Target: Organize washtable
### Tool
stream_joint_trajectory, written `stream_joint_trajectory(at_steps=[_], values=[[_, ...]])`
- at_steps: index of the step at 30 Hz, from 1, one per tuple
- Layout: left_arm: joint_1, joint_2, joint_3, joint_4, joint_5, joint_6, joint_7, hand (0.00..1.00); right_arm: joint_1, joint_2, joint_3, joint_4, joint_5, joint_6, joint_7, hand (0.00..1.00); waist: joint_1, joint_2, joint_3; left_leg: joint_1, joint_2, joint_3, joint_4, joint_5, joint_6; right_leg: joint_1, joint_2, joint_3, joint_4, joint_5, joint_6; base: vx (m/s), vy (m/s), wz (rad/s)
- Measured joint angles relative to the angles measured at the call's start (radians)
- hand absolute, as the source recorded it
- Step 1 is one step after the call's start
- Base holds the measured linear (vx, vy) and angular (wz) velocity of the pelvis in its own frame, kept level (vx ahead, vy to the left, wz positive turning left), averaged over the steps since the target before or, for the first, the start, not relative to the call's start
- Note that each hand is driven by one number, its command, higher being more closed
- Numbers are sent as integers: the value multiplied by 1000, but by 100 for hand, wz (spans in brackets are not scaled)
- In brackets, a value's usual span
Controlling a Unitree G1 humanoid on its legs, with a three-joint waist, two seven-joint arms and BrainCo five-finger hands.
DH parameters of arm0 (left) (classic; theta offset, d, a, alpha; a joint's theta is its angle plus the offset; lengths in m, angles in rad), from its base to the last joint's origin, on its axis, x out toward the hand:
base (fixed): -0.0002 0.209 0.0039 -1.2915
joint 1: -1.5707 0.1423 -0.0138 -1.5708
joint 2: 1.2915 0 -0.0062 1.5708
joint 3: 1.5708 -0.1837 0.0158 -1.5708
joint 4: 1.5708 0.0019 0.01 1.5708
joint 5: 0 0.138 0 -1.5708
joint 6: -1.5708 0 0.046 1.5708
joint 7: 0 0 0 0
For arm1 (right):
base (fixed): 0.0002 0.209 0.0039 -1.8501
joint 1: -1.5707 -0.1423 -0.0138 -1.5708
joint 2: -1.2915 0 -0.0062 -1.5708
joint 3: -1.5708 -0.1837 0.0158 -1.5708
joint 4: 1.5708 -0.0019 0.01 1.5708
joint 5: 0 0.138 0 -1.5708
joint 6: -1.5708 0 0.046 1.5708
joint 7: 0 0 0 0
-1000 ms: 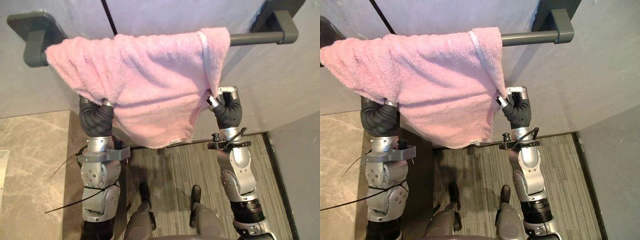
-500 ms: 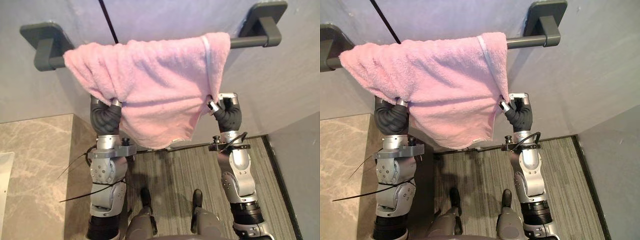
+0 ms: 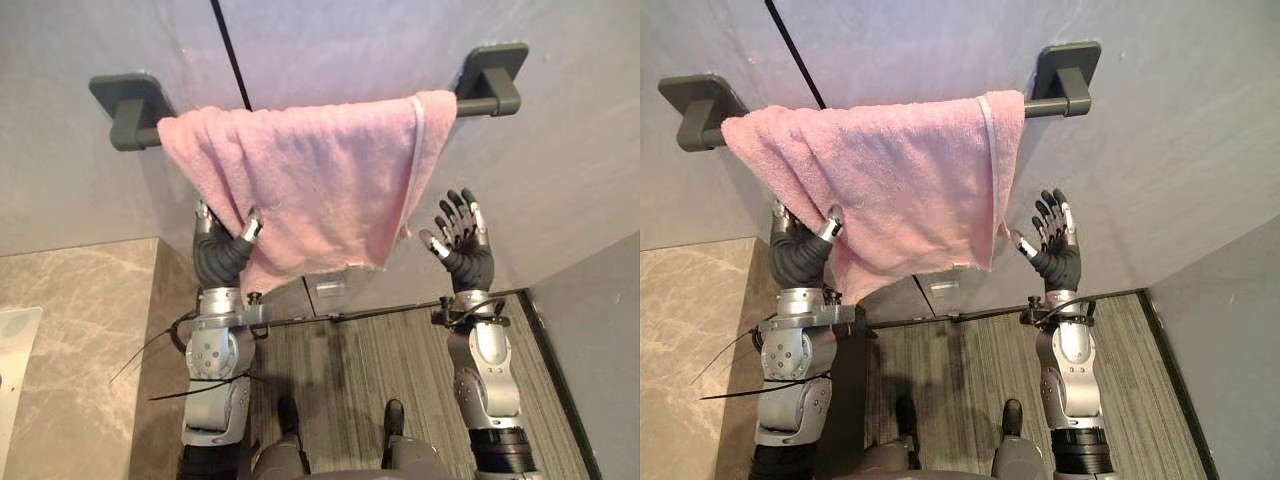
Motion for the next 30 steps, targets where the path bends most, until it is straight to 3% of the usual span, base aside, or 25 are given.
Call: stream_joint_trajectory(at_steps=[5, 13, 16, 20, 21, 23, 25, 27, 28, 30], values=[[104, 0, -1, 167, 46, 29, -63, 0, 119, 2, 9, 98, 1, 31, 53, 0, 2, -8, -21, 6, 1, 1, -5, -1, 0, 8, 1, 0, -9, 0, 0, -7, 1, 0], [245, 0, 98, 444, 253, 87, -105, 0, 314, 0, 47, 196, -69, 111, 146, 0, 3, -28, -40, 32, 2, 7, -5, -4, -3, 33, 3, 4, -12, 0, 0, -1, 0, -1], [349, 27, 183, 559, 302, 123, -157, 0, 385, -28, 98, 193, -99, 143, 205, 0, 5, -29, -63, 59, 7, 33, -5, -15, -7, 46, 6, 27, -13, 0, 1, -5, -2, -20], [504, 146, 181, 542, 311, 151, -329, 0, 444, -99, 164, 108, -93, 159, 306, 0, 7, -26, -88, 73, 14, 50, -5, -35, -15, 46, 12, 39, -17, -10, 2, -14, -6, -11], [551, 209, 140, 477, 276, 154, -402, 0, 460, -136, 178, 39, -80, 160, 347, 0, 8, -25, -97, 74, 15, 49, -5, -36, -15, 47, 13, 38, -19, -11, 2, 0, 0, 0], [592, 277, 73, 381, 153, 154, -469, 0, 464, -173, 185, -40, -58, 159, 375, 0, 8, -25, -107, 74, 15, 48, -5, -36, -15, 50, 13, 35, -24, -11, 2, 1, -1, 3], [622, 377, -29, 240, -40, 156, -525, 0, 465, -220, 198, -139, -12, 150, 390, 0, 5, -26, -113, 79, 15, 41, -5, -36, -15, 62, 12, 28, -32, -11, 2, 6, -3, 8], [606, 502, -160, 87, -392, 156, -578, 0, 451, -293, 222, -247, 116, 118, 406, 0, 1, -29, -127, 80, 15, 38, -5, -35, -16, 66, 13, 25, -34, -11, 2, 7, -2, 3], [595, 526, -187, 52, -439, 156, -585, 0, 448, -308, 225, -271, 133, 108, 407, 0, 1, -29, -129, 80, 15, 37, -5, -35, -16, 67, 13, 25, -33, -11, 2, 0, 0, 0], [539, 582, -265, -48, -636, 158, -603, 0, 417, -350, 240, -334, 250, 77, 407, 0, -4, -35, -135, 81, 15, 38, -3, -32, -18, 68, 13, 26, -34, -8, 5, 0, 0, 0]])
